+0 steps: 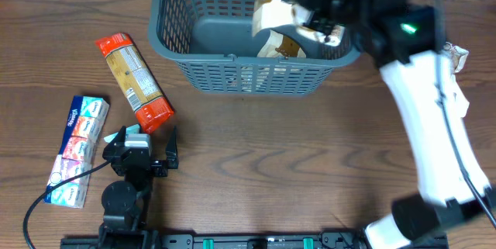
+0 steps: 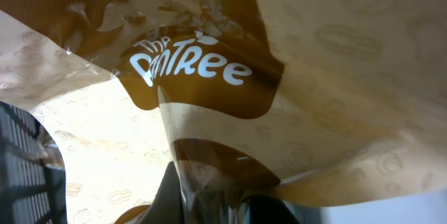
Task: Pack container
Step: 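Carry the pouch into the basket and release it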
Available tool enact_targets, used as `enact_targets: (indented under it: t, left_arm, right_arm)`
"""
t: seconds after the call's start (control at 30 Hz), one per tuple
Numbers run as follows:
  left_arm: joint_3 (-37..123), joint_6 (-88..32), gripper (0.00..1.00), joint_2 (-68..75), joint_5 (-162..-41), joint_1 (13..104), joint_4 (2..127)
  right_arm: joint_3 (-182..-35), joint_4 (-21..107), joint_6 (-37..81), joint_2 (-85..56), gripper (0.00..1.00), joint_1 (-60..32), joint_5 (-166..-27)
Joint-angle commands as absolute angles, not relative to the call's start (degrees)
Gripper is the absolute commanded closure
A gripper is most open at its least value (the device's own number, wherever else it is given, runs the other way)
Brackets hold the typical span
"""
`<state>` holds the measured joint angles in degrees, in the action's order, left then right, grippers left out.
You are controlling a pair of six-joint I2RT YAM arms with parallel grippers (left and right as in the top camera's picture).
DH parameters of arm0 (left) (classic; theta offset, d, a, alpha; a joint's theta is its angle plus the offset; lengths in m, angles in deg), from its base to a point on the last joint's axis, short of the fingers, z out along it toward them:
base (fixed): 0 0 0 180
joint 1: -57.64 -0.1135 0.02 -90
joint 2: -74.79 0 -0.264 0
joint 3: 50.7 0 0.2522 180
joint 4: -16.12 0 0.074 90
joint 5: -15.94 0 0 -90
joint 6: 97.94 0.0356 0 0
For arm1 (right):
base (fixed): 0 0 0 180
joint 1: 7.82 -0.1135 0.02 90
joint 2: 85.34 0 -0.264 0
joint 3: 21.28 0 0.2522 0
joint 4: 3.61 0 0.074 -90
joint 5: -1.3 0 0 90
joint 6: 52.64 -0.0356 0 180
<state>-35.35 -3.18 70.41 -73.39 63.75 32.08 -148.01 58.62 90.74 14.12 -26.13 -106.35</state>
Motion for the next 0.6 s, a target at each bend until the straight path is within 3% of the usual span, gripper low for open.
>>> enact_targets:
  t: [0.0,0.43,0.5,0.57]
  left_arm:
    - [-36.7,-2.7,0.02,70.4,-72.1,63.9,33.9]
    - [-36.7,-2.7,0.02,70.4,-72.1,63.9,33.9]
    - [-36.7,-2.7,0.01,70.4,-72.1,63.9,33.9]
    - [-36.7,-2.7,0.01,70.4,-72.1,63.9,33.9]
  right_arm:
    - [-148.4,58.7,92.6,21.0,0.99,-27.8,-107.2]
    - [-148.4,66.8,88.7,35.3,0.97,-29.1,-111.8]
    - [-148.4,67.7,86.8,36.4,0.67,-29.0,-111.2]
    - [-148.4,68.4,86.6,36.5,0.62,-29.0,-111.2]
